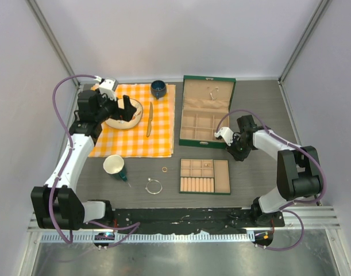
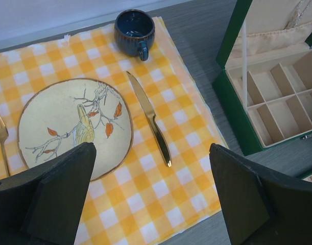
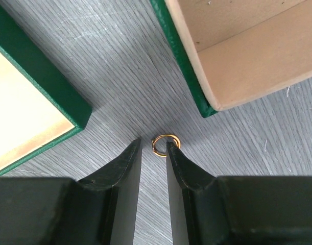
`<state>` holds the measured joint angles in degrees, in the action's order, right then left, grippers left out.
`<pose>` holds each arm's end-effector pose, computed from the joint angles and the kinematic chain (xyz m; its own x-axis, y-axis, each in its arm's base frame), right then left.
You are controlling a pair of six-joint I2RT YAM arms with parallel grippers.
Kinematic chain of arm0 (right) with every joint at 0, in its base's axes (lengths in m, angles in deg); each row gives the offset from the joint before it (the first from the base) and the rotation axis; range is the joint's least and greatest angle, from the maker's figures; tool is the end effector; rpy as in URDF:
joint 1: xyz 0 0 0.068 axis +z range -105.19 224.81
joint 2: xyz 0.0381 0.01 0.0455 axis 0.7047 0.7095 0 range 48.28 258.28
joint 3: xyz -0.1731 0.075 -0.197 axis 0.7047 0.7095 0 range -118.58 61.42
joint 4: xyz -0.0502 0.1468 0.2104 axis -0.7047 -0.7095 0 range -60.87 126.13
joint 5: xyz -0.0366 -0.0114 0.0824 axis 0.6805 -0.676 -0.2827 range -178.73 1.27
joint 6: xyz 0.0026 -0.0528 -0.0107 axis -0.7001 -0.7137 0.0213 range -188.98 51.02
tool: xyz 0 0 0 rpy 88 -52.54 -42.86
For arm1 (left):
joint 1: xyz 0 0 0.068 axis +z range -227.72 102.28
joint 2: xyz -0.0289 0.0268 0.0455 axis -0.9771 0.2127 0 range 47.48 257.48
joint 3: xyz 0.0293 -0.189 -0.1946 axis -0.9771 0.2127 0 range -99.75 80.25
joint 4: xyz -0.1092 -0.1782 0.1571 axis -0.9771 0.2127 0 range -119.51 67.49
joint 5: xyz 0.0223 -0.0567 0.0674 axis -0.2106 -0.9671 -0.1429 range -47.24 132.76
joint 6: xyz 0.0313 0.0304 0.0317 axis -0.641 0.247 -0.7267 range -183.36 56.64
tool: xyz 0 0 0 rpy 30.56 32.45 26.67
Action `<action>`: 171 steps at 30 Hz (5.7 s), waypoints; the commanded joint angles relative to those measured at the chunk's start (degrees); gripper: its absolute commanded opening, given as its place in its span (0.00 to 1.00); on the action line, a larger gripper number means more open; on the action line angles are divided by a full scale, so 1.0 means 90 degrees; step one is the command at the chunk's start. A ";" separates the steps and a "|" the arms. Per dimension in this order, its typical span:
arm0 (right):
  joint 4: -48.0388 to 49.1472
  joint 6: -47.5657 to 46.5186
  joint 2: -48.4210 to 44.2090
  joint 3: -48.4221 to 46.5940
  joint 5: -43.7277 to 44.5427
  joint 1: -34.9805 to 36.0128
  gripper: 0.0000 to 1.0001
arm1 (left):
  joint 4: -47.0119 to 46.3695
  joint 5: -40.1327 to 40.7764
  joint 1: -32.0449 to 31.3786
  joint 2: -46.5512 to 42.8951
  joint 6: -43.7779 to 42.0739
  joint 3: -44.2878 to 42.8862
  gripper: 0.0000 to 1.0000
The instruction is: Organize the mixed jewelry
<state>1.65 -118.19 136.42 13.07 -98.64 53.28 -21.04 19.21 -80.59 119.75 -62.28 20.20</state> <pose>0.2638 0.0456 0.1617 -0.4770 -0.8251 -0.3027 -0.8458 0.5246 -0.0972 0.2904 -0.0287 0.3340 -0.3608 0.0008 -0.9326 0.4124 0.8970 -0.1588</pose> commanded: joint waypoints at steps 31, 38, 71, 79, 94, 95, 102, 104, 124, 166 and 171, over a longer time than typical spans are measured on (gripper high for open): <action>0.0266 -0.0333 0.0363 0.0373 0.0037 -0.0199 0.31 | -0.0131 0.0068 -0.0003 -0.0022 -0.0062 -0.0037 1.00; 0.0150 -0.0460 0.0509 0.0315 -0.0051 -0.0326 0.31 | -0.0111 0.0078 -0.0003 -0.0042 -0.0062 -0.0056 1.00; -0.0436 -0.0919 0.0930 0.0305 -0.0090 -0.0629 0.27 | -0.0091 0.0136 -0.0003 -0.0032 -0.0091 -0.0066 1.00; -0.0563 -0.1016 0.0969 0.0344 0.0047 -0.0736 0.25 | -0.0082 0.0146 -0.0003 -0.0071 -0.0091 -0.0056 1.00; -0.1197 -0.1036 0.0423 0.0052 -0.0167 -0.0814 0.01 | -0.0091 0.0097 -0.0003 -0.0110 -0.0091 -0.0046 1.00; -0.1411 -0.1036 0.0354 -0.0017 -0.0217 -0.0814 0.01 | -0.0101 0.0078 -0.0003 -0.0110 -0.0091 -0.0046 1.00; -0.2886 -0.1046 -0.0301 -0.1274 -0.1377 -0.0804 0.01 | 0.0045 -0.0634 -0.0003 -0.0110 -0.0071 -0.0124 1.00; -0.3518 -0.1104 -0.0388 -0.1637 -0.1952 -0.0756 0.01 | 0.0113 -0.1033 -0.0013 -0.0120 -0.0052 -0.0173 1.00; -0.5476 -0.0324 0.0645 -0.5553 -0.5002 0.1899 0.01 | -0.0756 -0.3224 -0.1047 0.0183 0.0867 -0.0290 0.99; -0.5749 0.0546 0.2541 -0.7586 -0.5930 0.2848 0.01 | -0.2357 -0.5567 -0.1966 0.0437 -0.3030 0.1145 0.60; -0.5749 0.0556 0.2541 -0.7605 -0.5930 0.2848 0.01 | -0.2357 -0.5548 -0.2005 0.0398 -0.3079 0.1272 0.56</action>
<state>-40.91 -113.77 159.78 -52.92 -150.40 78.52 -40.03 -29.05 -98.14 124.03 -89.16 30.60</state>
